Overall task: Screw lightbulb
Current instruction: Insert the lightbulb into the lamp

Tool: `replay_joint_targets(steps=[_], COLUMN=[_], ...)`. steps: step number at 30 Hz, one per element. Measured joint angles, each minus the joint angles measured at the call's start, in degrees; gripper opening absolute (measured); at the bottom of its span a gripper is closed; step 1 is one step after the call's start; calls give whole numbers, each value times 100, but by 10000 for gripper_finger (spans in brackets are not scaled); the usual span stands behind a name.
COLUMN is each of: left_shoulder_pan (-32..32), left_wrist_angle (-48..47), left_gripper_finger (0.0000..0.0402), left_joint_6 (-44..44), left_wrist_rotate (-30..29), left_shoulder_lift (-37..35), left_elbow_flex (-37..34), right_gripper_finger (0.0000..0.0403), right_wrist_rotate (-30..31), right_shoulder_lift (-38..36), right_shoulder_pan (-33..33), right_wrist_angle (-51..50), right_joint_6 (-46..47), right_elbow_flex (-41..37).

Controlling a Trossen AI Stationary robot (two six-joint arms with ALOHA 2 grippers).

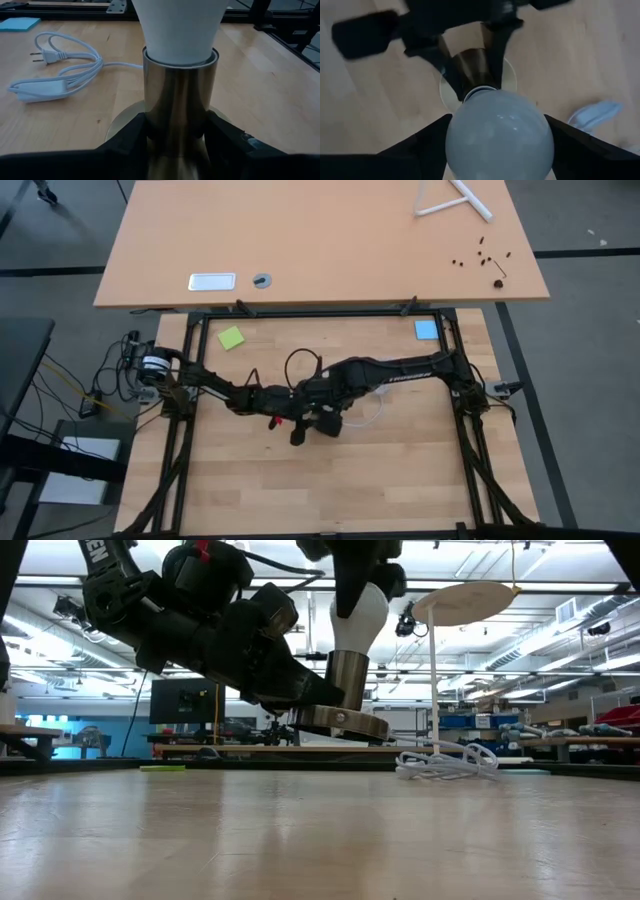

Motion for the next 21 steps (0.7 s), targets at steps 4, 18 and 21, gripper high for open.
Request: replay_joint_targets(steps=[4, 18, 21], left_shoulder_pan=[0, -2, -4], left_wrist_angle=[2, 52, 54], left_gripper_finger=[159, 159, 159], left_joint_6=[-15, 79, 90], left_wrist_rotate=[8, -25, -17], left_shoulder_lift=[0, 0, 0], left_elbow_flex=[0, 2, 4], right_gripper_finger=[295, 321, 337], right_wrist_rotate=[-124, -704, -883], right_shoulder_lift=[0, 0, 0], right_shoulder_pan=[-41, -89, -96], right_wrist_angle=[-20, -26, -76], right_joint_6=[617, 393, 219], right_elbow_flex=[0, -2, 52])
